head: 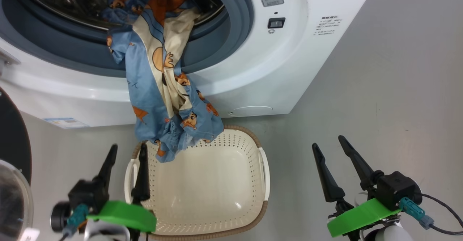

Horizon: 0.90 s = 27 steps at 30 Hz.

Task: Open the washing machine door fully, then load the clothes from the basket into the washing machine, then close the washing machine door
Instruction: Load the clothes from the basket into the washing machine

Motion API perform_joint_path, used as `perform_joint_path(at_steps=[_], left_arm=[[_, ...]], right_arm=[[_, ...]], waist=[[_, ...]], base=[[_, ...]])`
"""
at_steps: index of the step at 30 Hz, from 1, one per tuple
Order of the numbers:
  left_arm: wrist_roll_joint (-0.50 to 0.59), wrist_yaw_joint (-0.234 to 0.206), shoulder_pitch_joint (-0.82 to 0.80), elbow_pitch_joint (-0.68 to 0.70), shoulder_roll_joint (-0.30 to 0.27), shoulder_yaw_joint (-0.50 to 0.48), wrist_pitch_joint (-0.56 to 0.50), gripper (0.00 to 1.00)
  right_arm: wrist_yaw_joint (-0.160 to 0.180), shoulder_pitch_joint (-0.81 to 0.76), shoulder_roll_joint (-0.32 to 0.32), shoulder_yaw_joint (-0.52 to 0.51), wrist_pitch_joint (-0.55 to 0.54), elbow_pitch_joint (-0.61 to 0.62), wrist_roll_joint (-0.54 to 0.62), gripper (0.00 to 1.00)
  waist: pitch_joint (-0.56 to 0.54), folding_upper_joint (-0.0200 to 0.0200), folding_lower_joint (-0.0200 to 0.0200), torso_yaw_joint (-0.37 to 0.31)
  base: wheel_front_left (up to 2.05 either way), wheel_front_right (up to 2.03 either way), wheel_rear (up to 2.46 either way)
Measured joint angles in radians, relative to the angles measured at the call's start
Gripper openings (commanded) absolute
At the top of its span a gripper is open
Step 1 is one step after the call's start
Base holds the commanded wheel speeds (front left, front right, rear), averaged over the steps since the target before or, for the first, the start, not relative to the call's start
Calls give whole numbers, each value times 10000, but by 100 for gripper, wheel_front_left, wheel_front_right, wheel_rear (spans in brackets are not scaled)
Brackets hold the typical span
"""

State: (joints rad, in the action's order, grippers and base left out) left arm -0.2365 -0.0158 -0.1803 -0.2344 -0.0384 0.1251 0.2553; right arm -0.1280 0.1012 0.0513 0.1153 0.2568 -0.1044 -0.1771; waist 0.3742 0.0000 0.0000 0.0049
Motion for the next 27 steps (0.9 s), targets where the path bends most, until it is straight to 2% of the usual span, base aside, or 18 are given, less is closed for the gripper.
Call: perform_joint_path(at_steps=[13,21,27], left_arm=[[-236,-61,1781,903,-33,-284,0,100],[-236,-58,1780,965,-132,-412,0,100],[-278,-46,1026,63,-127,-504,0,100]], right_arm=[[0,-221,2,-240,0,180,88,100],[0,-218,0,-157,0,217,88,100],[0,-188,-4,-40,0,247,84,100]], waist=[[54,0,0,-112],[264,0,0,-238],[508,0,-1,-409]], base=[[0,0,0],[0,0,0],[0,0,0]])
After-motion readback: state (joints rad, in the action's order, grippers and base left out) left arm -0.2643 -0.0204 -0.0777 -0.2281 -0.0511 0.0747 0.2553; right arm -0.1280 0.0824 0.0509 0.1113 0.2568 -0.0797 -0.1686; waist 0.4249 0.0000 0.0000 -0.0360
